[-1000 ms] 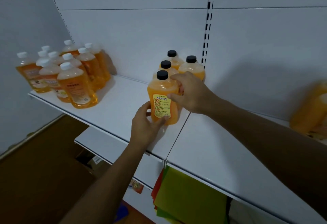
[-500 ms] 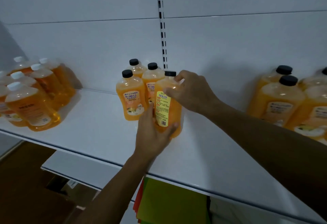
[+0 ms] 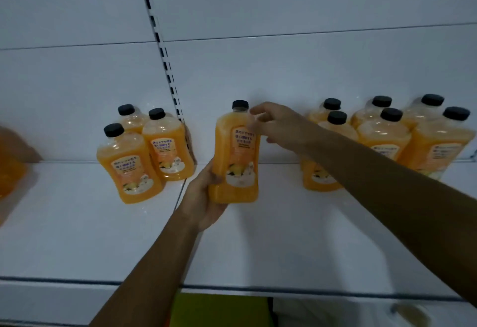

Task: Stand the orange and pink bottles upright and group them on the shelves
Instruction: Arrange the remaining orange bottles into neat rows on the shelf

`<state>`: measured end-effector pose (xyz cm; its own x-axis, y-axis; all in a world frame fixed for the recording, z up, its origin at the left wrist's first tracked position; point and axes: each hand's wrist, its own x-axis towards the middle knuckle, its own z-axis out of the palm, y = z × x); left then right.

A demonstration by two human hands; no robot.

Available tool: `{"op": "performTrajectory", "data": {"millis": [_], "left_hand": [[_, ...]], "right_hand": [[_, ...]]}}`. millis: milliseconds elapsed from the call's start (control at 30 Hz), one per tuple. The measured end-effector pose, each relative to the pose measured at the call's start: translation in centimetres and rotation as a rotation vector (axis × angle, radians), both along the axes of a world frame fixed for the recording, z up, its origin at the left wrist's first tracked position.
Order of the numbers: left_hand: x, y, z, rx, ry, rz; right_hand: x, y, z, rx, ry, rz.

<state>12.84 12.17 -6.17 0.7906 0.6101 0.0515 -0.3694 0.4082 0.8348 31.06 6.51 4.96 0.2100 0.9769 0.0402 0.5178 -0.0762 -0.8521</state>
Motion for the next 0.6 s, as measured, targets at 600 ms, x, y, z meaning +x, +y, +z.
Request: {"op": "performTrajectory", "data": {"millis": [600], "left_hand": [[10.0,3.2,-0.7,0.678,0.444,0.353]], "right_hand": [[4.3,-0.9,1.6,0.009,-0.787,-0.172]]}}
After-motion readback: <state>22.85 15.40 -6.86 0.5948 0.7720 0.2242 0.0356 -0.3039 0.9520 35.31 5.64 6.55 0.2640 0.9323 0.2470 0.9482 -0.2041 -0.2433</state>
